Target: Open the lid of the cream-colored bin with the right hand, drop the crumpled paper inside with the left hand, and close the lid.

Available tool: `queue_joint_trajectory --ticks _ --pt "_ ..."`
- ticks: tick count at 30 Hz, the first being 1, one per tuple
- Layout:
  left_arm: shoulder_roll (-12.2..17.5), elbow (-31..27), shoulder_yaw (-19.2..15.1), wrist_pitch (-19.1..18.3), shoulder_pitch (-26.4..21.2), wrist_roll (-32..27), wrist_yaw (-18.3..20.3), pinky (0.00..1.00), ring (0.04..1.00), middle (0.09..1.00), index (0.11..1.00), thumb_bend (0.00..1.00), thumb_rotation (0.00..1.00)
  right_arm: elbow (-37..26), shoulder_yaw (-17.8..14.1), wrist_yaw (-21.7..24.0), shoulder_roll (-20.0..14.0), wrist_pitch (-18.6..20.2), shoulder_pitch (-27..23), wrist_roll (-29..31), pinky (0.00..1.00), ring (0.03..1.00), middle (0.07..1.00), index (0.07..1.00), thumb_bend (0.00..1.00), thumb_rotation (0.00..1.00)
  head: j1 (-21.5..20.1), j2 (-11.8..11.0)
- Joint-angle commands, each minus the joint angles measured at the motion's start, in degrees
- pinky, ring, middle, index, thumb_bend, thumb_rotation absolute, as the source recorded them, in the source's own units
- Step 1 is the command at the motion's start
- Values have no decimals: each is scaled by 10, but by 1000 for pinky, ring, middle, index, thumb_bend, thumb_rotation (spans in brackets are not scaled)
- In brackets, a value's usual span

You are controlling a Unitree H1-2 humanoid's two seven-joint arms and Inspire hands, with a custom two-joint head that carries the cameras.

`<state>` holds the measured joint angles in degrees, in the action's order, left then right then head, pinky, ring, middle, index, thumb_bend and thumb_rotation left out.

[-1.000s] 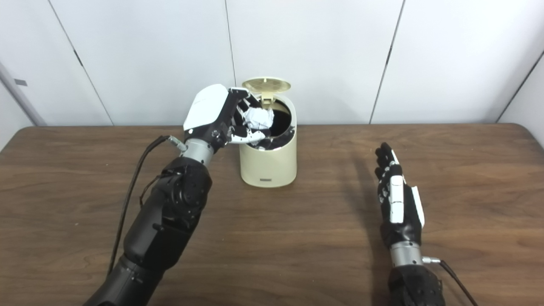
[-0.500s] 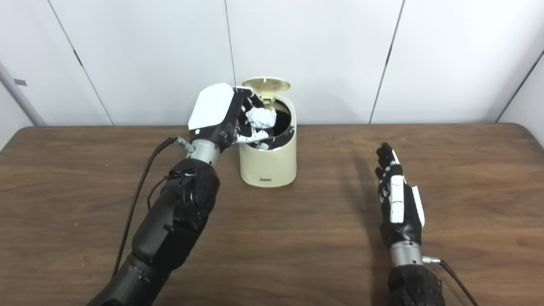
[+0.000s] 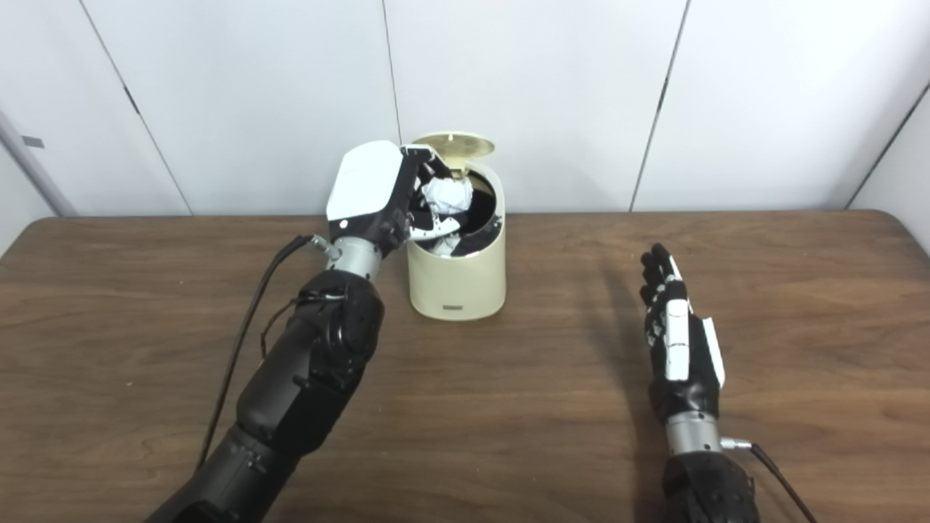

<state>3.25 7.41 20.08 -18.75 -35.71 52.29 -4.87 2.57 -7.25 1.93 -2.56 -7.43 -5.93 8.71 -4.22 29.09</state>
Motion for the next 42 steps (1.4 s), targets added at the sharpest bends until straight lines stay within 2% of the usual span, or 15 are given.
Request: queue_joint_trajectory --ticks 1,5,7,9,15,16,17,20,31,35,42 --pt "2 -1 6 0 -28 14 0 331 476 553 482 473 0 42 4 3 17 -18 34 9 1000 984 943 953 534 1000 0 0" --pt "5 -3 14 -8 -30 22 16 327 473 564 490 472 0 44 5 1 18 -19 32 6 998 980 940 954 553 995 -1 -2" --pt "7 -5 19 -17 -31 29 31 497 608 652 494 511 39 45 5 0 18 -19 31 6 992 978 941 955 540 997 -2 -2" --pt "8 -7 23 -23 -33 34 40 549 649 678 495 519 49 48 5 -1 19 -22 29 5 989 977 941 956 536 998 -2 -2" --pt "9 -12 28 -31 -33 40 57 580 663 682 496 523 62 54 5 -1 20 -28 26 5 985 978 944 954 540 993 -3 -3" --pt "9 -14 28 -32 -32 41 60 587 669 687 588 711 73 54 6 -1 20 -27 26 5 983 978 947 955 539 996 -3 -3" --pt "9 -15 28 -33 -32 42 62 589 670 687 621 774 79 53 6 -1 20 -26 26 5 984 978 947 956 537 998 -4 -2" --pt "11 -15 29 -34 -33 45 68 569 653 670 659 849 103 54 6 -2 20 -25 27 4 982 979 952 958 535 1000 -3 -3" --pt "13 -25 31 -44 -32 51 92 592 697 720 705 881 124 65 5 -4 19 -36 24 2 969 970 943 954 549 988 -4 -3" --pt "12 -26 32 -43 -32 50 89 604 707 732 718 884 121 67 5 -4 18 -40 25 1 971 966 937 949 549 986 -4 -2" --pt "12 -32 31 -39 -28 45 83 538 630 648 655 868 69 63 3 -6 17 -33 25 3 970 962 930 950 536 999 -3 -1"
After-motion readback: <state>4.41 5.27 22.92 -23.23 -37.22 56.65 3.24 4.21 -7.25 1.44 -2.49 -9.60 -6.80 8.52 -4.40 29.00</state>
